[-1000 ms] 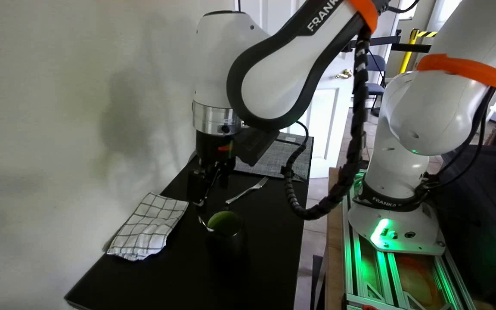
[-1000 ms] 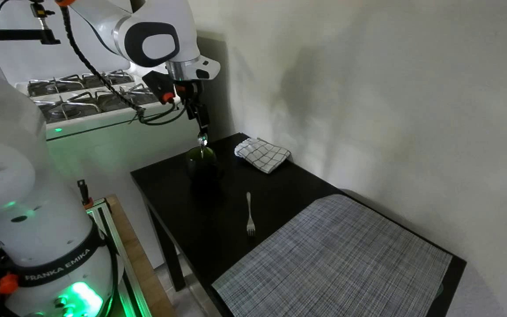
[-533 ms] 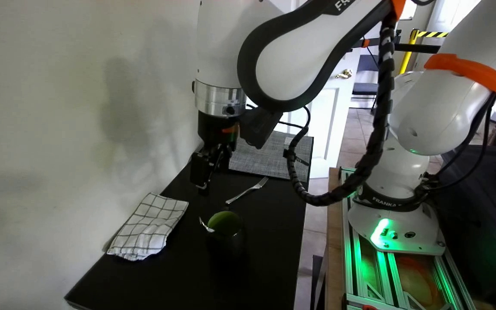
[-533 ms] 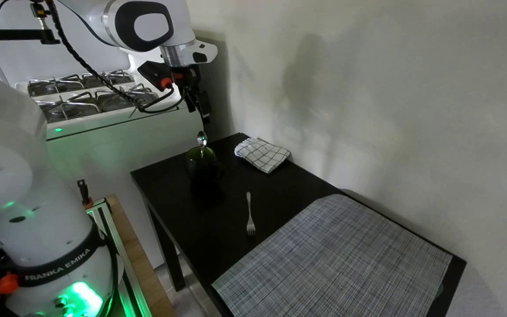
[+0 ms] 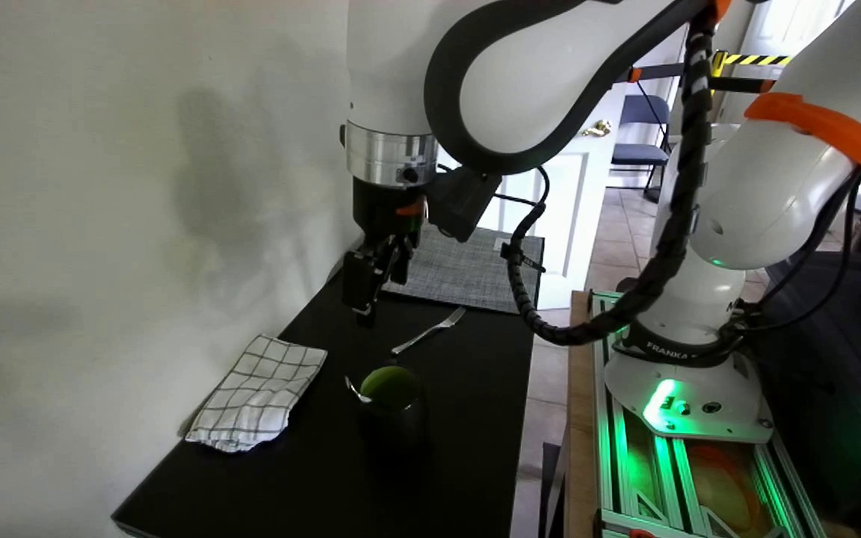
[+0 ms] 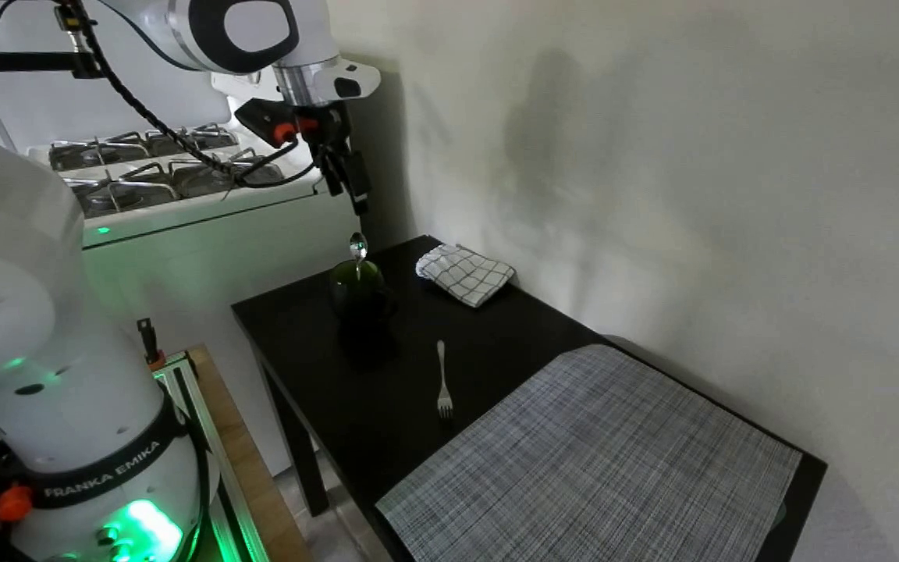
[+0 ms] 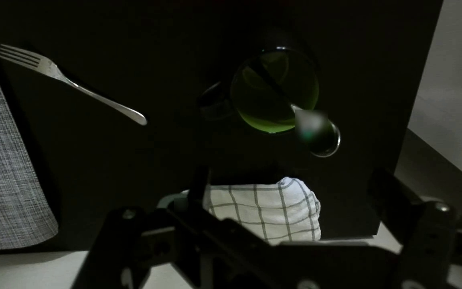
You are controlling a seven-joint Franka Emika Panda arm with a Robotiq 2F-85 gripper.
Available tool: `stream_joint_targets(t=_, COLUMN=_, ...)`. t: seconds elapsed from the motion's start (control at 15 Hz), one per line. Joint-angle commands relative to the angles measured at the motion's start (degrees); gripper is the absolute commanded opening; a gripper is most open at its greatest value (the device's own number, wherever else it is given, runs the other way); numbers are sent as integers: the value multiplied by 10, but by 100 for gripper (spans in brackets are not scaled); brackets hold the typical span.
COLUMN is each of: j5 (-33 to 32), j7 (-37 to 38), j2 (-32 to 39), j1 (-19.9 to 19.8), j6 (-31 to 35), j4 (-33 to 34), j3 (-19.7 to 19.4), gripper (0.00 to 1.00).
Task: Pick a spoon and place it in the cup
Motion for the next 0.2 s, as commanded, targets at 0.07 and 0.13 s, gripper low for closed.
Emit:
stream_joint_targets(t=0.07, j5=0, j7=0, j2=-1, j1=0, j6=0, j4=0, j3=0, gripper=100)
stream_joint_targets(t=0.13, j5=0, j7=0, j2=-1, j1=-1, j6=0, j4=0, j3=0, gripper=100)
